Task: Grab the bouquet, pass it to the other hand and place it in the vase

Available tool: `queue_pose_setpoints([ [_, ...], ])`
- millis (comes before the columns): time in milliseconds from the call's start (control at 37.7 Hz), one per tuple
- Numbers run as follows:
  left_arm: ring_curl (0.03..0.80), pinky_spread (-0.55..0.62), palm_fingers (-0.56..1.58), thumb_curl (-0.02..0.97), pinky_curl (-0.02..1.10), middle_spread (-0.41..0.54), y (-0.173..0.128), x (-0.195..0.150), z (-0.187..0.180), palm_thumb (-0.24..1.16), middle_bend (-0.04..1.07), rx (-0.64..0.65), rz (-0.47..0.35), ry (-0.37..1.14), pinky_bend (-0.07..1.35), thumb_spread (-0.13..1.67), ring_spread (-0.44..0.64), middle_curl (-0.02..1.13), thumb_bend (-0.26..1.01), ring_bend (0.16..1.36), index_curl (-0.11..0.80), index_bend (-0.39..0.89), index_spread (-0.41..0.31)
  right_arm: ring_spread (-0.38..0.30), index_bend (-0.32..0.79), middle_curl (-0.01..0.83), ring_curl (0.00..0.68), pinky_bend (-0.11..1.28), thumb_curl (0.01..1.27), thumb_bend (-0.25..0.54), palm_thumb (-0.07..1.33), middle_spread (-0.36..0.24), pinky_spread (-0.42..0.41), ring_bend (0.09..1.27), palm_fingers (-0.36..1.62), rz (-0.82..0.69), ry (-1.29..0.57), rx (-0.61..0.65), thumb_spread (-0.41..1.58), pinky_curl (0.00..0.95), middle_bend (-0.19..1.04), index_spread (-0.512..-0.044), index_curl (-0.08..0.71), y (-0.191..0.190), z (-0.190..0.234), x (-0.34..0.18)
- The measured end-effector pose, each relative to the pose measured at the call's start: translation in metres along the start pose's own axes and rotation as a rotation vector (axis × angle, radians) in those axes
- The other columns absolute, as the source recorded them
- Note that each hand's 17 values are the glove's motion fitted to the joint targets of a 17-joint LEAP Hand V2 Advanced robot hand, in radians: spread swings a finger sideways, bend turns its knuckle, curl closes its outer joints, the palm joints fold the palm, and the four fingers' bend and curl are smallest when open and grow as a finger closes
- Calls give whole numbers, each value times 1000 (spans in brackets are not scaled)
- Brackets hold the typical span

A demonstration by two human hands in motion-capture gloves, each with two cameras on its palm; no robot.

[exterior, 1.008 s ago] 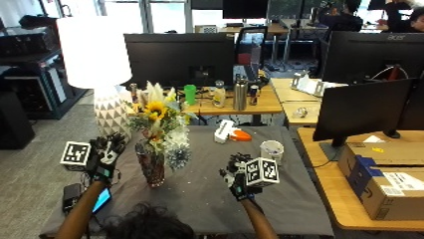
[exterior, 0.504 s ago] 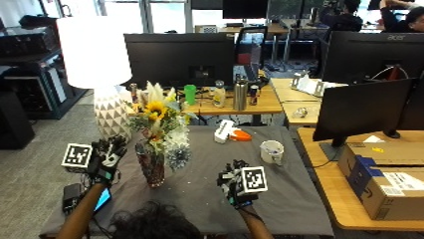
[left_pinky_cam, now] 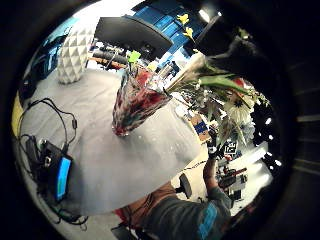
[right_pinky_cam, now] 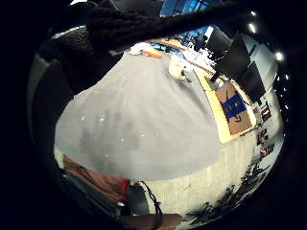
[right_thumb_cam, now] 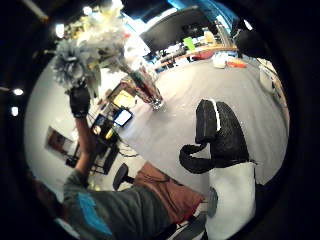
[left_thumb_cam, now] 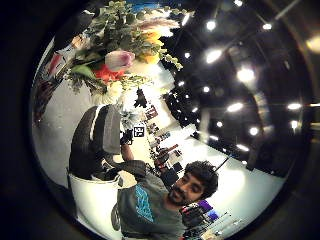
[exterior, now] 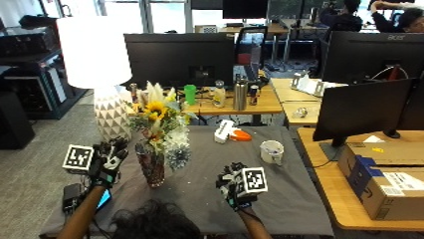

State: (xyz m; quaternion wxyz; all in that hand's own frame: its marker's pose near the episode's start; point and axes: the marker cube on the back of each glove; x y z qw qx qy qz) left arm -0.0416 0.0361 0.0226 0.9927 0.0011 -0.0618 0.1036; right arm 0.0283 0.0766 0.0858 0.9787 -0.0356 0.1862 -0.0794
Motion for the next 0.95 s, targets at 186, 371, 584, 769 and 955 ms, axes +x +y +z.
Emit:
queue_pose_setpoints([
  [186,341,352,518,304,382,-29,0,-7,-2,465,193,-4,145,-98,246,1193,62,407,-17,584,257,118,-75,178,165,343,325,409,444,-13,785,27,347,189,622,-6,-23,25,1249,354,180,-278,383,-4,-1,-6],
  [371,341,355,518,305,380,-30,14,8,5,465,193,5,-121,141,239,1193,62,407,-17,583,257,117,-75,177,165,346,327,404,442,-13,785,26,347,192,623,-17,-49,49,1253,357,175,-278,381,-9,-4,-13],
  [584,342,357,519,305,380,-30,26,3,2,465,192,3,-31,74,237,1193,62,406,-17,582,256,117,-75,174,170,338,327,408,441,-13,785,31,348,193,617,-33,-64,32,1255,361,165,-274,383,2,7,-19],
  [769,342,358,520,305,380,-30,41,15,13,465,192,-12,-99,151,236,1193,62,406,-17,581,256,117,-75,171,169,336,329,404,441,-11,787,32,347,195,614,-27,-49,6,1258,366,167,-273,384,10,18,-18],
  [955,342,358,520,305,380,-30,40,9,10,465,192,-9,-85,133,236,1193,62,405,-17,580,255,117,-75,176,170,335,327,403,440,-12,789,33,347,193,611,-24,-67,17,1261,369,167,-277,386,10,19,-17],
])
